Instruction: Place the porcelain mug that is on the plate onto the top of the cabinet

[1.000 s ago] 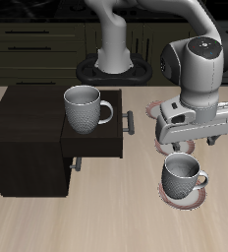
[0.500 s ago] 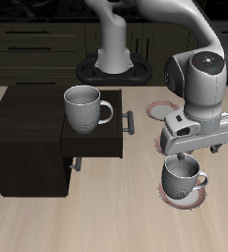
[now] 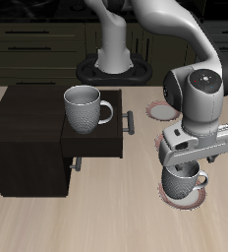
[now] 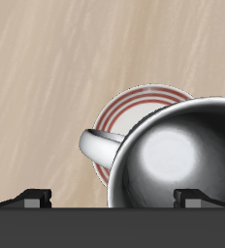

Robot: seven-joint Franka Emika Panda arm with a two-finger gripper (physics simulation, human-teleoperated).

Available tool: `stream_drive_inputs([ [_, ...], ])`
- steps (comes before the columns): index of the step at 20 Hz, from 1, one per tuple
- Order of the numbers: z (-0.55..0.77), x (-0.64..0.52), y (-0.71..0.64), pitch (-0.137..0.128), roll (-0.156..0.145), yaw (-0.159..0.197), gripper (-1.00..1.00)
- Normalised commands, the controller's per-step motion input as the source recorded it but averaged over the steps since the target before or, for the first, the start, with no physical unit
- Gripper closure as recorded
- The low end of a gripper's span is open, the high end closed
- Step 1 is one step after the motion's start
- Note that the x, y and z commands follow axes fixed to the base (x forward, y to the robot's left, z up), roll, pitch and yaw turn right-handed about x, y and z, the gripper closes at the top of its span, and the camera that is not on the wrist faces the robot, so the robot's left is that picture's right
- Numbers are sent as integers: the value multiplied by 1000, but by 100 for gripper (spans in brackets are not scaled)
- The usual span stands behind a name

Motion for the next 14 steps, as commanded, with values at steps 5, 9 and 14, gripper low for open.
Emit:
stream_drive_inputs([
  [5,-398,-1,-16,80,8,-1,100],
  [9,-192,-34,-23,30,-11,-19,100],
  [14,15,-23,-44,22,-11,-17,100],
])
